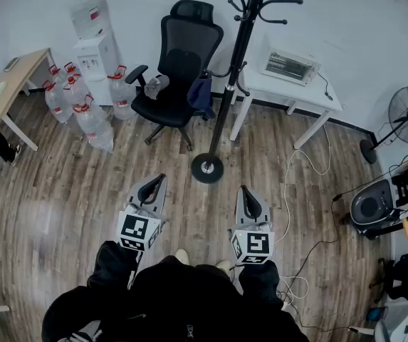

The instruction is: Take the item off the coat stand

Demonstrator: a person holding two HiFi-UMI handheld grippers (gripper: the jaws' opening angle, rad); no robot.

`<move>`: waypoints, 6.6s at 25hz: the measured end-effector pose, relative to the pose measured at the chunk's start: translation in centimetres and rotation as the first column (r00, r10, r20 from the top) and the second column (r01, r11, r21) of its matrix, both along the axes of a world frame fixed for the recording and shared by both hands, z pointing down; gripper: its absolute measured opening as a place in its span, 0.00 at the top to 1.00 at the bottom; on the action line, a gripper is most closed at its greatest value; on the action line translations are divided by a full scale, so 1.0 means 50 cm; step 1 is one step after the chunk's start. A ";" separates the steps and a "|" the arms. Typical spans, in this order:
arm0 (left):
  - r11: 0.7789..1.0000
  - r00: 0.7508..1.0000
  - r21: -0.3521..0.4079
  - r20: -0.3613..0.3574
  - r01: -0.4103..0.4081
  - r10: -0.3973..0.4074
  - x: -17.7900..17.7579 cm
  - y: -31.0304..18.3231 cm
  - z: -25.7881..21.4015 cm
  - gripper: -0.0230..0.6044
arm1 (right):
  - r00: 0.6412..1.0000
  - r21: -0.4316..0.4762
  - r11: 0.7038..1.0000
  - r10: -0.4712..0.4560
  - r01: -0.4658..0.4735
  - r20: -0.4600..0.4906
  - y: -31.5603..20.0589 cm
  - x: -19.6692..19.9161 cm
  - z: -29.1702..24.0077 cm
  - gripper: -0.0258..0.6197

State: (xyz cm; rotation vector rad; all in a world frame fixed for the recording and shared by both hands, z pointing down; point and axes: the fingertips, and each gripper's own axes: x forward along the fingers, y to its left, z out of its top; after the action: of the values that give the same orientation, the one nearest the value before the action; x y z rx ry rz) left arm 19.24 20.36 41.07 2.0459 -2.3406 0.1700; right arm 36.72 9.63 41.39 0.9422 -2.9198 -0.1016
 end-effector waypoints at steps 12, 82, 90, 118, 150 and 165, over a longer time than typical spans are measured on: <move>0.999 0.999 0.010 0.004 0.046 -0.046 -0.040 0.028 -0.016 0.92 | 0.999 0.020 0.999 -0.048 0.048 0.005 0.025 -0.060 -0.007 0.93; 0.926 0.927 -0.051 -0.038 -0.374 0.372 -0.583 -0.685 0.037 0.92 | 0.953 -0.123 0.948 0.301 -0.293 0.049 -0.547 -0.624 0.090 0.93; 0.797 0.802 -0.084 -0.056 -0.597 0.595 -0.596 -0.789 0.068 0.92 | 0.858 -0.138 0.853 0.513 -0.504 0.037 -0.566 -0.653 0.095 0.93; 0.603 0.665 -0.296 -0.203 -0.741 0.718 -0.586 -0.963 0.311 0.56 | 0.693 -0.261 0.658 0.718 -0.706 -0.063 -0.592 -0.685 0.235 0.93; 0.719 0.756 -0.237 -0.173 -0.654 0.631 -0.602 -0.972 0.206 0.92 | 0.727 -0.237 0.701 0.686 -0.673 -0.036 -0.581 -0.650 0.196 0.93; 0.763 0.788 -0.197 -0.144 -0.616 0.599 -0.622 -0.959 0.138 0.92 | 0.769 -0.199 0.753 0.640 -0.628 -0.005 -0.587 -0.667 0.142 0.93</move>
State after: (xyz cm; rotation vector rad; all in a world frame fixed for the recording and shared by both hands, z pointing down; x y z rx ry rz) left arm -11.85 -27.57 47.95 2.5424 -1.4360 0.3555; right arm 3.36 -19.73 48.47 1.8537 -2.4141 0.2478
